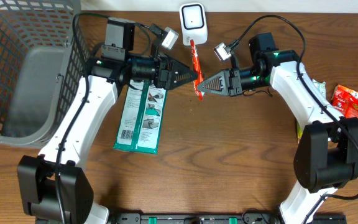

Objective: Scan the item barcode
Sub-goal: 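Hand the Nescafe stick from the right gripper to the left gripper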

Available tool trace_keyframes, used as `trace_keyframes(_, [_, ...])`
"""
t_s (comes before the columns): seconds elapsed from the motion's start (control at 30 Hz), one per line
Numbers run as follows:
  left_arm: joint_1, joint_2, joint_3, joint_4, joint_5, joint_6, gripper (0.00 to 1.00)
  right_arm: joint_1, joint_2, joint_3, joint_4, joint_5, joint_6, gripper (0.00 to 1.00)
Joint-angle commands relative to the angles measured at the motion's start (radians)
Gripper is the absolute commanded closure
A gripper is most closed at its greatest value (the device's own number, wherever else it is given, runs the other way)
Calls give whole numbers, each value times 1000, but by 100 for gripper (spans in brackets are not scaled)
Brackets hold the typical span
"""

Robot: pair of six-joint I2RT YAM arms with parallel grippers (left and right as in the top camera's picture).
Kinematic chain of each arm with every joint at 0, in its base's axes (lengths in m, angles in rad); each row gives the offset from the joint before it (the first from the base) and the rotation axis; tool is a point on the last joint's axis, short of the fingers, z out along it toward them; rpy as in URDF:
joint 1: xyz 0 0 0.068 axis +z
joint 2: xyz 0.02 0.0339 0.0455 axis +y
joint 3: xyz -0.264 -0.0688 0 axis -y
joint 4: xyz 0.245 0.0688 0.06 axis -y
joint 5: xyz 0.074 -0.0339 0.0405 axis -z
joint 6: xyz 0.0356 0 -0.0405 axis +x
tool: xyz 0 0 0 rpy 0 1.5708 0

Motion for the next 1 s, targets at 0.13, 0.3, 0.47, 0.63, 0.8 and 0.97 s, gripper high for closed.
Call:
trace_keyframes(0.13, [-47, -20, -2, 121, 16, 2, 42, 11, -18, 1, 4, -42, -27, 99])
trace_keyframes(0.3, [-47, -20, -2, 120, 16, 2, 52, 11, -18, 1, 21, -42, -27, 99])
trace_keyframes(0.47, [-47, -20, -2, 113, 16, 2, 52, 11, -18, 1, 47, -42, -27, 99])
trace_keyframes(0.63, [-55, -20, -2, 113, 13, 2, 47, 11, -18, 1, 70, -42, -26, 99])
trace_keyframes(0.8, [-60, -20, -2, 113, -20, 2, 47, 11, -18, 1, 87, -42, -23, 99])
trace_keyframes(0.97, [-60, -20, -2, 113, -37, 2, 53, 11, -18, 1, 119, -42, -7, 99])
